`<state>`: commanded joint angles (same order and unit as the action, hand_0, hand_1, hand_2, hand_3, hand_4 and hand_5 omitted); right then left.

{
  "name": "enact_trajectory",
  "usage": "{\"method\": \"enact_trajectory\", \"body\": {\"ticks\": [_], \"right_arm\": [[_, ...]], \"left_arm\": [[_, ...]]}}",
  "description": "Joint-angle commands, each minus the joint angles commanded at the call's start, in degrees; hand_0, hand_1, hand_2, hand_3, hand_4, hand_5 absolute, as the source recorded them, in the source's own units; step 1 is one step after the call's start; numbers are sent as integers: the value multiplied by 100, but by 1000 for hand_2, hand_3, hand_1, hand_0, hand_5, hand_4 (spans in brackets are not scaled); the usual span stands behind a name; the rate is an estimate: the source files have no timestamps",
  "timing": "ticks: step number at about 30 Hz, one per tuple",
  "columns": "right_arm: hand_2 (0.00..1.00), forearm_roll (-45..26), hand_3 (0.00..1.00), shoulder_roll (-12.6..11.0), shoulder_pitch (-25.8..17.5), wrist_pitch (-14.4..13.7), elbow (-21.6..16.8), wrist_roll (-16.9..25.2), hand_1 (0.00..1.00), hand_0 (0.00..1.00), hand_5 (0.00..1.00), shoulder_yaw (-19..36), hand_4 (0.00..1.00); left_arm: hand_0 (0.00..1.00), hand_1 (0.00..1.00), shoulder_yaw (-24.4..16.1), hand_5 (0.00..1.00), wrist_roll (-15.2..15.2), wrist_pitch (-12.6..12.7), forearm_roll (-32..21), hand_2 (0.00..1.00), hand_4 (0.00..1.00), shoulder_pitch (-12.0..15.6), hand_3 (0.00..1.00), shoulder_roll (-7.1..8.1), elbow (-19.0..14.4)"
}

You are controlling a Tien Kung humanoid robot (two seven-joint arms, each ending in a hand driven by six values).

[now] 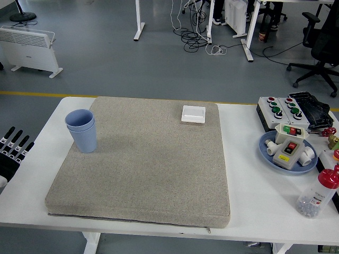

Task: Push cup pick cup insert cup

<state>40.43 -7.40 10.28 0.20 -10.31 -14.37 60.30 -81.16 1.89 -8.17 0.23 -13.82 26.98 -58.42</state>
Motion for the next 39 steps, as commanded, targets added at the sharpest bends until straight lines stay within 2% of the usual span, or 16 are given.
{"method": "enact_trajectory", "body": {"ticks": [13, 39], "right_arm": [[709, -3, 612, 1, 3, -2, 0, 0, 710, 770, 554, -8, 267], [709, -81, 612, -31, 62, -1, 0, 14, 709, 770, 551, -38, 265]], "left_arm": [[779, 787, 47, 998, 29, -5, 68, 830, 606, 37, 741, -104, -7], [780, 788, 73, 998, 69, 24, 11, 831, 605, -88, 739, -142, 70]]}}
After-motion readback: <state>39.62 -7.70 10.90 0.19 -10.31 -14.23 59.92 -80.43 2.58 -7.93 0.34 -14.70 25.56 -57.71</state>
